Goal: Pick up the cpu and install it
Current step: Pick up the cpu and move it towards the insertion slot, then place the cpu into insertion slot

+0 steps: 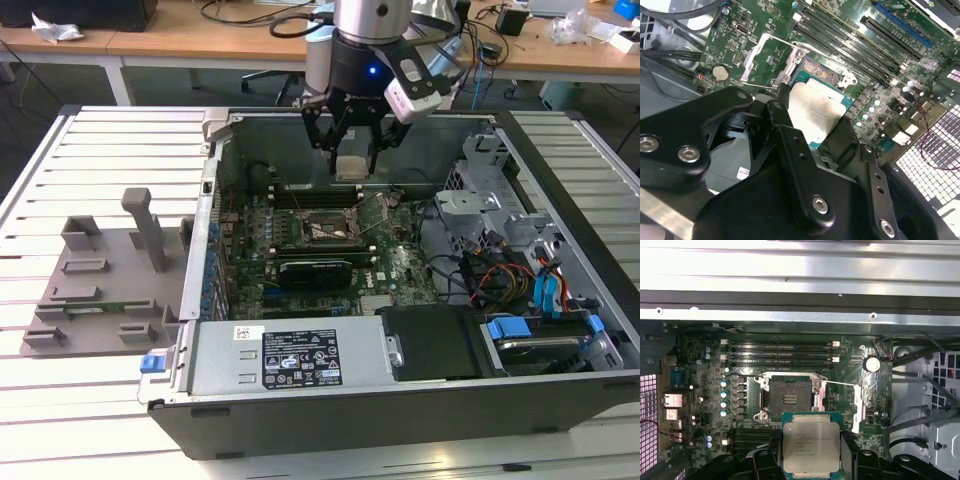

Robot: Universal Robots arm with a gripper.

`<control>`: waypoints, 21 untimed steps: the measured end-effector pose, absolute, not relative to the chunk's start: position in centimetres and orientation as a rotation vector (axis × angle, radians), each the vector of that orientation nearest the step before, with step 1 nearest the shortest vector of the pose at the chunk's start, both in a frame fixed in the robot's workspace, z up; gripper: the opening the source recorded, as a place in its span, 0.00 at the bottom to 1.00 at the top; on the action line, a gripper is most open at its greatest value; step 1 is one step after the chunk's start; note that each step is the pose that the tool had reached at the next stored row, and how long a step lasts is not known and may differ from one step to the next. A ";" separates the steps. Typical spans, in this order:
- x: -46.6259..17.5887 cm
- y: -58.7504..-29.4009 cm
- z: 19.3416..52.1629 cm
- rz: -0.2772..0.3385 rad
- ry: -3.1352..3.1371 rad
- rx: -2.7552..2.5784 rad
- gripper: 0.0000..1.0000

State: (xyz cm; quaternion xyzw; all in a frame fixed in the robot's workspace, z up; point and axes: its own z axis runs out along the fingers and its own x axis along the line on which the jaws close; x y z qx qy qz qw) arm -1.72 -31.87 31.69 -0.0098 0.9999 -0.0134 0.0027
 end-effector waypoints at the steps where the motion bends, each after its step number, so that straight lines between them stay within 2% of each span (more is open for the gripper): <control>1: -1.7 -31.9 31.6 -0.042 3.136 -0.031 0.55; 21: -2.2 -31.4 30.2 -0.042 3.136 -0.031 0.55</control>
